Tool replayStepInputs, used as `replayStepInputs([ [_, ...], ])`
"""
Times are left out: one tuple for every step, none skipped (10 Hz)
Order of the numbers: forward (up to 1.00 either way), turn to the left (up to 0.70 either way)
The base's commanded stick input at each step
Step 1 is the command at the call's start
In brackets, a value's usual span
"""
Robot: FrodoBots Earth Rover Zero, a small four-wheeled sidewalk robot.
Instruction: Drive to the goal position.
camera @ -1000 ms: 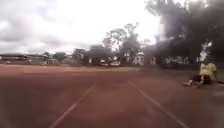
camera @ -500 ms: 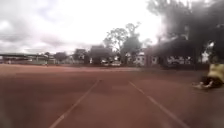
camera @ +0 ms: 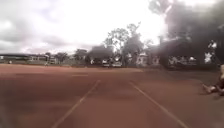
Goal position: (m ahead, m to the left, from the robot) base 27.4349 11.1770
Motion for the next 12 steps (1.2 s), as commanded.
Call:
replayStepInputs([
  [0.85,-0.19],
  [0.85,-0.31],
  [0.85,-0.33],
  [0.85,-0.34],
  [0.85,0.0],
  [0.85,0.0],
  [0.85,0.0],
  [0.85,0.0],
  [0.85,0.0],
  [0.85,0.0],
  [0.85,0.0],
  [0.85,0.0],
])
